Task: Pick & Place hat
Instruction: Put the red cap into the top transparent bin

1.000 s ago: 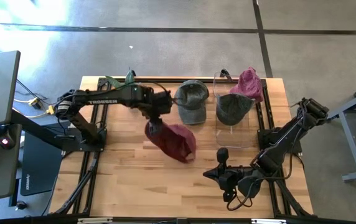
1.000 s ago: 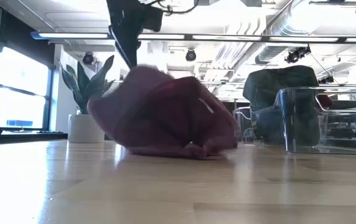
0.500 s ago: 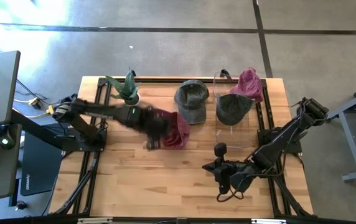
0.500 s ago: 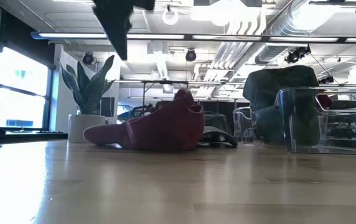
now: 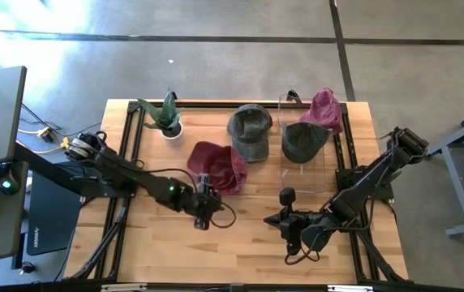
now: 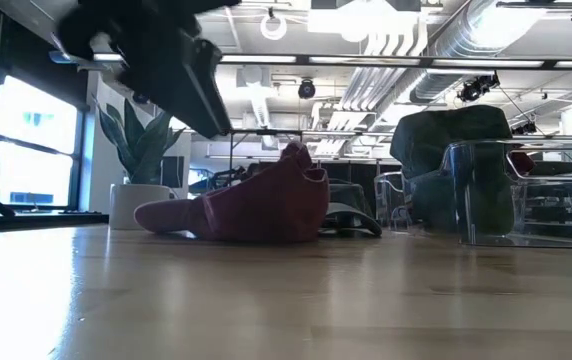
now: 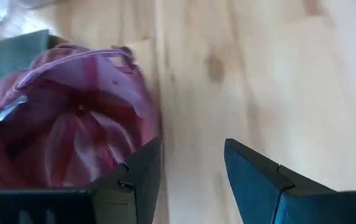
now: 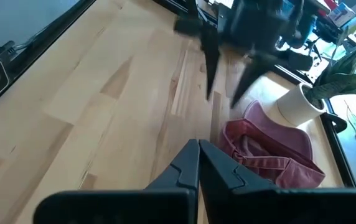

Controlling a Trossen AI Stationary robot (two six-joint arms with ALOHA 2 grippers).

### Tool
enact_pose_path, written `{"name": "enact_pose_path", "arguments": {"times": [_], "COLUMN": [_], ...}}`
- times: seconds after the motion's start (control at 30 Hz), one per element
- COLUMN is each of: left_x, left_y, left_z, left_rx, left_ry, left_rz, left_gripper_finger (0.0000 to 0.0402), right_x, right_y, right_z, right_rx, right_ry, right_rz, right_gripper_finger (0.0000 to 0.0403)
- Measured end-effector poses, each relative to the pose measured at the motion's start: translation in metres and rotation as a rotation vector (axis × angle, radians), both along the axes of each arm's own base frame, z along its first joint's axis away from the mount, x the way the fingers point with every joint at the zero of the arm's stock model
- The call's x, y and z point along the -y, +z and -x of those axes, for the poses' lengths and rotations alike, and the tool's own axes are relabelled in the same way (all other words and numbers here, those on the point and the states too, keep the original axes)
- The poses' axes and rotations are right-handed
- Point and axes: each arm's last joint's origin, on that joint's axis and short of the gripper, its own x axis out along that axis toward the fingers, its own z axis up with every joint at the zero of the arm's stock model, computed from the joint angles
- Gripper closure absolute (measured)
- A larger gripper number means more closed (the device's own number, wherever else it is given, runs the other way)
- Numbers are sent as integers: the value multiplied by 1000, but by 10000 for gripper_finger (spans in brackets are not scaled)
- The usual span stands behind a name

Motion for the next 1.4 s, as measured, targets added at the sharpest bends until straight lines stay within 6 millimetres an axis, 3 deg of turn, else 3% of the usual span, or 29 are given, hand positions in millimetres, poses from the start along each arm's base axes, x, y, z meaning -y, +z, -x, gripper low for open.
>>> {"name": "enact_pose_path", "arguments": {"times": [0.13,0.3,0.43,0.57,0.73,0.9,1.03,1.23,1.4], "left_x": [-20,-37,-47,-49,-47,-41,-17,24,35], "left_y": [-14,-19,-34,-36,-54,-40,-13,22,25], "left_z": [-6,-14,-28,-34,-40,-48,-53,-36,-29], "left_rx": [75,46,91,125,77,86,41,-182,-199], "left_ry": [86,-28,42,17,-43,-77,-201,-346,-380], "left_rz": [-2,218,172,128,171,197,286,319,257], "left_gripper_finger": [236,236,236,236,247,323,390,355,319], "right_x": [0,-1,-1,-1,-1,-1,-1,-2,-2], "right_y": [1,1,1,1,1,2,2,1,1], "right_z": [0,-1,-1,-1,0,-1,-1,0,-1], "right_rx": [8,11,8,7,6,8,8,-2,-4], "right_ry": [1,4,8,9,10,8,8,28,37], "right_rz": [-1,-4,-11,-15,-12,-16,-16,-33,-41], "right_gripper_finger": [398,397,401,399,394,400,401,394,399]}}
